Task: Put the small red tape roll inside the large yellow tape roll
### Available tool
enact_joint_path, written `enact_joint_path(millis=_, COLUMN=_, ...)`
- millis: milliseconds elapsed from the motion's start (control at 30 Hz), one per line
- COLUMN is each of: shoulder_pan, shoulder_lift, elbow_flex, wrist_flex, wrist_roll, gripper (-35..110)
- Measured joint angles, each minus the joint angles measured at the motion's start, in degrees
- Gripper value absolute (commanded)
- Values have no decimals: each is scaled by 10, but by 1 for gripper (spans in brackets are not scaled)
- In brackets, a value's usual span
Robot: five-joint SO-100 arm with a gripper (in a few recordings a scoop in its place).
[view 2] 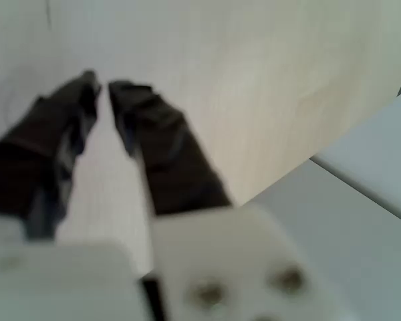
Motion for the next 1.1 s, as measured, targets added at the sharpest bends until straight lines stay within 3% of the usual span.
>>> enact_joint_path(millis=367, shoulder_pan=-52, shoulder_lift=0, elbow_flex=0, wrist_flex=-4, wrist_roll=0, gripper=0)
enact_joint_path(millis=700, shoulder_pan=-22, shoulder_lift=-37, elbow_flex=-55, wrist_flex=-27, wrist_roll=-1, gripper=0)
enact_joint_path(millis=1100, shoulder_pan=-146, shoulder_lift=-751, elbow_flex=-690, wrist_flex=110, wrist_roll=-4, gripper=0)
